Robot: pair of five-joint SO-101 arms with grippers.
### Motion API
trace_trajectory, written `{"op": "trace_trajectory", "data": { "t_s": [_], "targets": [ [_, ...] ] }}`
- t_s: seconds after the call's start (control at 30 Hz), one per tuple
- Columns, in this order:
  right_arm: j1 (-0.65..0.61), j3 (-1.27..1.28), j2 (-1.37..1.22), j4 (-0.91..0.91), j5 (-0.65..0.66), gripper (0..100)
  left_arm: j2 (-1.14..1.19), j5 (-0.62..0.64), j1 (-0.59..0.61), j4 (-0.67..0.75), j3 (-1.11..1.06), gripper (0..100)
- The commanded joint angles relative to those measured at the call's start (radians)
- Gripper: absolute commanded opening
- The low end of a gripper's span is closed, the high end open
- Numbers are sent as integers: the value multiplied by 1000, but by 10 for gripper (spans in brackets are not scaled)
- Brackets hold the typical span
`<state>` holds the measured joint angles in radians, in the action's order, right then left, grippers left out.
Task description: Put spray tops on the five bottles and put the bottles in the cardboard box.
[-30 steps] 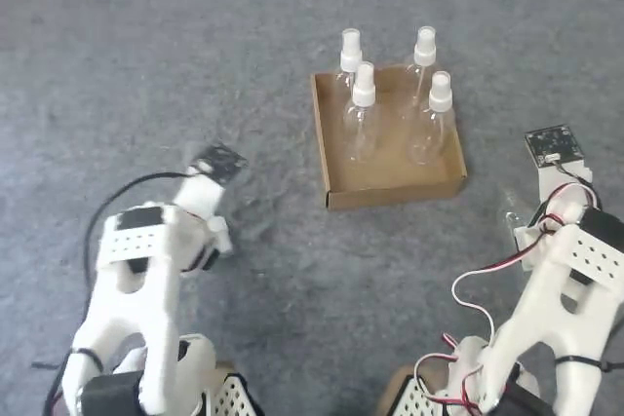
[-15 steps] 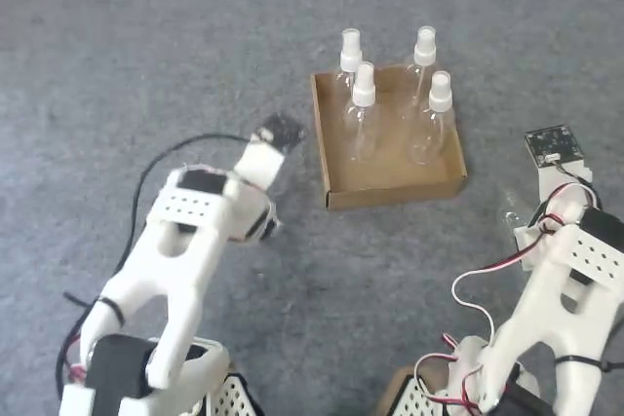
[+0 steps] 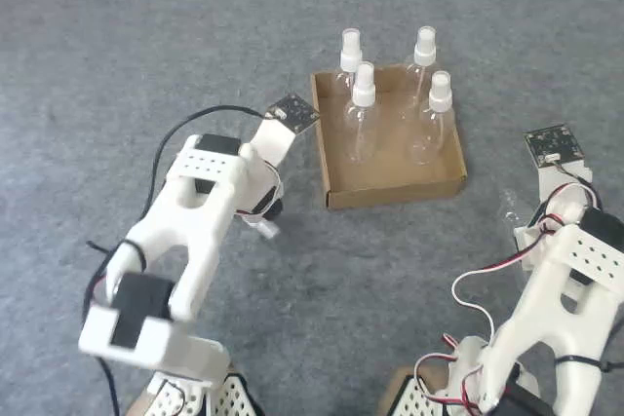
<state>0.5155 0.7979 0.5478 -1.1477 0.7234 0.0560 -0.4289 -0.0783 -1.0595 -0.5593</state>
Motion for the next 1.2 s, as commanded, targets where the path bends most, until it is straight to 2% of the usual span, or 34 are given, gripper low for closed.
{"op": "trace_trajectory", "data": {
  "t_s": [0.0,0.23,0.37,0.63,0.7,0.77,0.9,1.03,1.17],
  "targets": [
    [8,-9,58,8,14,296,28,-5,98,69,58,161],
    [2,-9,58,7,14,296,18,-44,230,29,56,160],
    [2,-9,58,7,14,296,-97,-48,259,2,50,161],
    [1,-9,58,8,14,296,-423,-311,149,-315,53,164],
    [1,-9,58,8,14,296,-439,-407,110,-377,51,164],
    [1,-9,58,8,14,296,-413,-433,75,-411,50,179],
    [2,-8,58,7,14,296,-310,-443,35,-384,56,225],
    [7,-8,58,7,14,296,-204,-508,26,-318,56,224],
    [7,-8,58,7,14,296,-109,-516,35,-224,58,224]
  ]
}}
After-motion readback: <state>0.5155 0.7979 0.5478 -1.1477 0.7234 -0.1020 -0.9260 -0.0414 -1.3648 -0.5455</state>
